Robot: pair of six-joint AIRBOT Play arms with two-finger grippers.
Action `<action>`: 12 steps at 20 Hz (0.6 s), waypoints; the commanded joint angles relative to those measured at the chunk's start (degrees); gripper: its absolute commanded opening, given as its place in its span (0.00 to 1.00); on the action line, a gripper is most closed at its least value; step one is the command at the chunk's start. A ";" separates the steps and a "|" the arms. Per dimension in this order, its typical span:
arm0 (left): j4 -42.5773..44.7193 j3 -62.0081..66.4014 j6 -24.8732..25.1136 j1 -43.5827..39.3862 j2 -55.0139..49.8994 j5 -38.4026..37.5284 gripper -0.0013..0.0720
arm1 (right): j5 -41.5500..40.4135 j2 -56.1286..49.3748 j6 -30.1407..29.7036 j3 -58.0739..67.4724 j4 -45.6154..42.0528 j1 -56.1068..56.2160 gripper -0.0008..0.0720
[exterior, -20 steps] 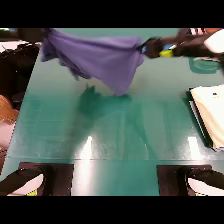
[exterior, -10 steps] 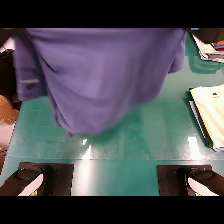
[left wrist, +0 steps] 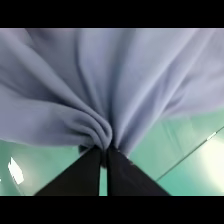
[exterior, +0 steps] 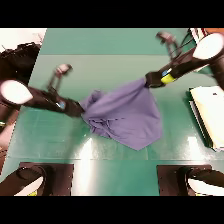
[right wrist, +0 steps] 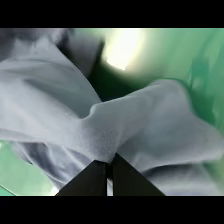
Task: Fold the shirts.
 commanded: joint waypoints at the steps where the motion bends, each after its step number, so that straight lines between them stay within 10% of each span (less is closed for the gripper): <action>1: -0.37 -11.98 -0.09 -3.34 -1.05 5.99 0.06 | -3.45 -2.45 0.04 -6.88 0.59 1.51 0.03; 2: -0.44 -12.15 -0.11 -3.34 -1.05 5.81 0.25 | -3.65 -2.40 0.04 -7.54 0.61 1.51 0.04; 3: -0.70 -11.78 -0.11 -3.34 -0.92 5.95 0.68 | -3.58 -2.40 0.04 -7.72 0.59 1.51 0.03; 4: -0.50 -10.62 -0.04 -3.32 -0.92 5.90 0.81 | -3.69 -2.40 0.04 -7.65 0.61 1.51 0.03; 12: 9.22 7.30 -0.04 15.85 -5.35 9.09 0.77 | -3.80 -2.23 0.04 -2.54 0.61 1.51 0.04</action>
